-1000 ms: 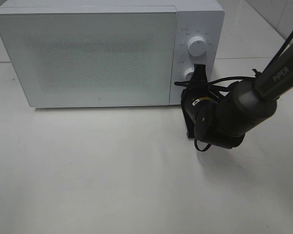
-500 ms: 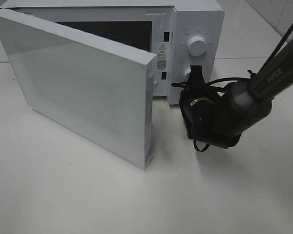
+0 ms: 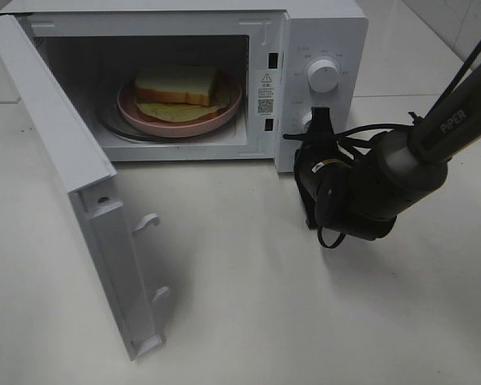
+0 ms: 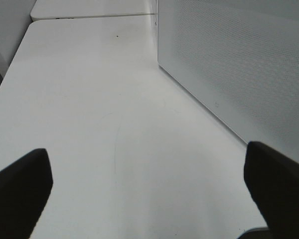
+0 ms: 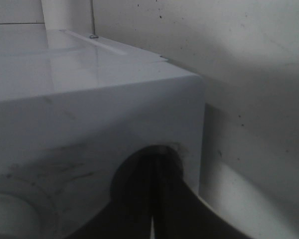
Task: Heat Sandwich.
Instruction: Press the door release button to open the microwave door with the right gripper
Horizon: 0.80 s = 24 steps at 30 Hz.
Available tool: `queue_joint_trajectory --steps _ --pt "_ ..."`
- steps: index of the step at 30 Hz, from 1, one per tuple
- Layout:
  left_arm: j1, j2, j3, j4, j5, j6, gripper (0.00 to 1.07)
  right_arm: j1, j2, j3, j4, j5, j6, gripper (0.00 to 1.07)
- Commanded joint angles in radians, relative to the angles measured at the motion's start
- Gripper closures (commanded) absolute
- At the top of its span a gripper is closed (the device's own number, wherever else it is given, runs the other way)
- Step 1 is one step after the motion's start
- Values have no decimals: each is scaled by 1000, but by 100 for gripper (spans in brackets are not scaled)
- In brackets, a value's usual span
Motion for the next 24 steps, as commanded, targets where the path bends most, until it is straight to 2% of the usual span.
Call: queue_joint_trajectory --steps 1,10,24 --pt "3 -23 3 -8 0 -5 5 -42 -6 -86 -94 -160 -9 106" --pt "3 -23 3 -8 0 -5 5 -42 -14 -85 -94 -125 -9 106" --pt "3 -23 3 -8 0 -5 5 -39 -107 51 -140 91 46 105"
